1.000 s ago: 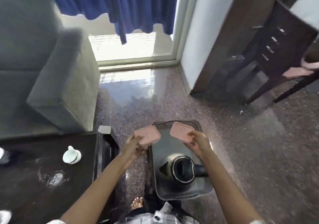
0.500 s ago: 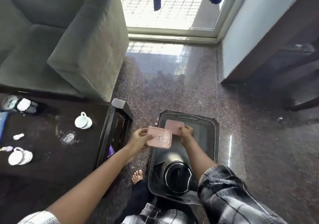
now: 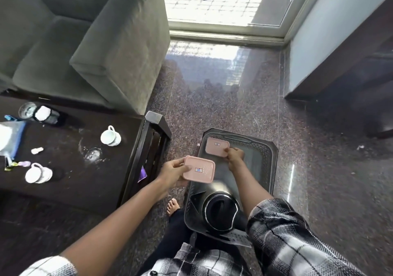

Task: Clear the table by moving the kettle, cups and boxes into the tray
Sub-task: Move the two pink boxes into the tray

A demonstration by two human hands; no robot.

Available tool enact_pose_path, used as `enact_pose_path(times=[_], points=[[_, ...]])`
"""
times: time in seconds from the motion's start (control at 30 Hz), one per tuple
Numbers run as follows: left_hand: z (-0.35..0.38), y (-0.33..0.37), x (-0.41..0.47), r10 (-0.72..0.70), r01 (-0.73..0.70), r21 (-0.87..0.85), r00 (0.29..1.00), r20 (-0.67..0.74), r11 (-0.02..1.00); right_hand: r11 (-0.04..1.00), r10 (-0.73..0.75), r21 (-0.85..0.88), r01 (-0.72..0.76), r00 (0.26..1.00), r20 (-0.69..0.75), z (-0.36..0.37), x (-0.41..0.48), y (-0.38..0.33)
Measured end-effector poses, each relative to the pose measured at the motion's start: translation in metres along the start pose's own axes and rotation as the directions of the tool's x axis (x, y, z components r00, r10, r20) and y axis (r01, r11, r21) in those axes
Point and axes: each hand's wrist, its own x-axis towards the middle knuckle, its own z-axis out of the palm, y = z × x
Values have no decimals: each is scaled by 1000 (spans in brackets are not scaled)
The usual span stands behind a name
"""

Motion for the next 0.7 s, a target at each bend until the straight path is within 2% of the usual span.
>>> enact_pose_path(times=[0.17, 0.23, 0.3, 0.37, 0.53, 0.7], points=[[6, 10, 8, -6, 6, 16, 1000, -16, 1000, 996, 23, 87, -17, 997, -71, -22, -30, -22], [13, 14, 12, -9, 9, 25, 1000, -11, 1000, 999, -9, 33, 6, 995, 98, -37, -65, -33], [22, 16, 17, -12, 11, 53, 1000, 1, 999, 998, -2, -57, 23, 937, 348, -51, -103, -41], [30, 18, 19, -18, 18, 93, 1000, 0, 996, 990, 10, -129, 51, 900, 437, -61, -123, -44], [41, 18, 19, -31, 27, 168, 999, 20, 985, 987, -15, -154, 57, 966, 260, -57, -110, -34], [31, 14, 13, -24, 17, 243, 999, 24, 970, 972, 51, -235, -2, 978, 202, -46, -80, -22]])
